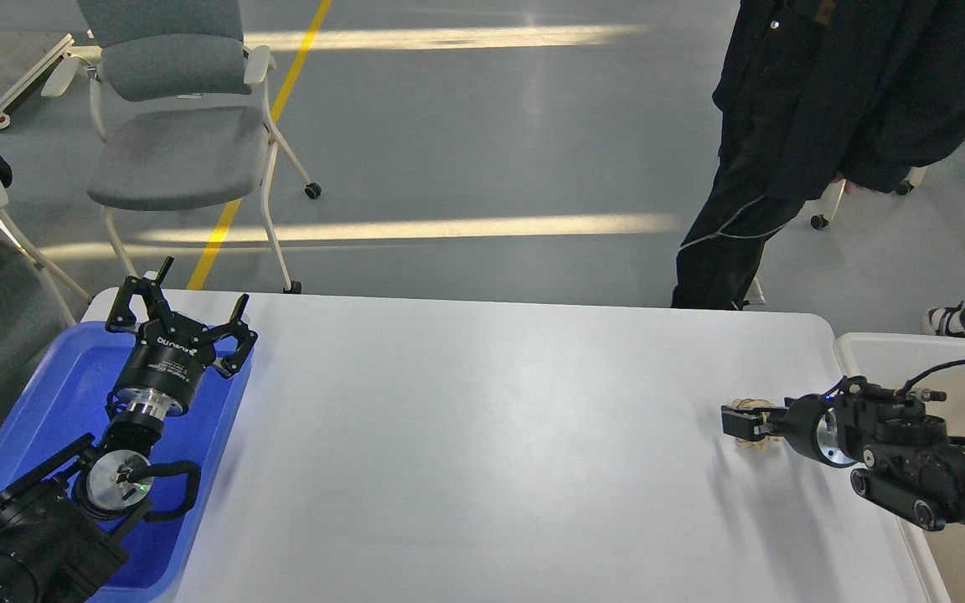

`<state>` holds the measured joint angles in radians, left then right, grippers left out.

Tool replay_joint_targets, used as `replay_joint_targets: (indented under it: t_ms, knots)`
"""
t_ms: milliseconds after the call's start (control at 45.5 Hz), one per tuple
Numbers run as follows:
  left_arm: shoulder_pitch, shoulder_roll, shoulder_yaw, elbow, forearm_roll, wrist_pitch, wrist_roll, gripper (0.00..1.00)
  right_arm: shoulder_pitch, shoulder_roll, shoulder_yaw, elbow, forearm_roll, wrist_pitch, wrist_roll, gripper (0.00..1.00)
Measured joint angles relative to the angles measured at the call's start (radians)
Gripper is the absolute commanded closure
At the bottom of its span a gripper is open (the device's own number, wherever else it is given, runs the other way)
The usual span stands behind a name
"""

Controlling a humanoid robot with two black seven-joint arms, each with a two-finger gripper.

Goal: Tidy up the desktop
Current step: 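Close the right gripper on the crumpled paper ball, then lift the paper ball and carry it over the white bin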

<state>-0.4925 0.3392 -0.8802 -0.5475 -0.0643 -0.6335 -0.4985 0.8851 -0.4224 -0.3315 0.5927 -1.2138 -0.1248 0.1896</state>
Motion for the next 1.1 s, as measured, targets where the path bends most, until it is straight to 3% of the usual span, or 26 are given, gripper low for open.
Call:
replay_joint_targets:
  t_ms: [484, 528, 616, 748, 836, 1100]
  knots:
    - [0.000, 0.000, 0.000, 0.000, 0.000, 0.000, 0.000, 0.00, -0.050, 0.088, 0.001, -0.141, 0.012, -0.019, 0.004, 0.03]
    - [0.000, 0.000, 0.000, 0.000, 0.000, 0.000, 0.000, 0.00, -0.052, 0.093, 0.000, -0.148, 0.013, -0.020, 0.004, 0.11]
    - [0.000, 0.000, 0.000, 0.000, 0.000, 0.000, 0.000, 0.00, -0.055, 0.101, -0.001, -0.164, 0.014, -0.023, 0.005, 0.50]
    - [0.000, 0.000, 0.000, 0.000, 0.000, 0.000, 0.000, 0.00, -0.061, 0.113, -0.003, -0.187, 0.018, -0.023, 0.006, 0.88]
    - [0.000, 0.001, 0.000, 0.000, 0.000, 0.000, 0.000, 0.00, -0.065, 0.118, -0.004, -0.202, 0.019, -0.023, 0.005, 1.00]
    - [0.000, 0.000, 0.000, 0.000, 0.000, 0.000, 0.000, 0.00, -0.073, 0.126, -0.005, -0.224, 0.021, -0.020, 0.016, 1.00]
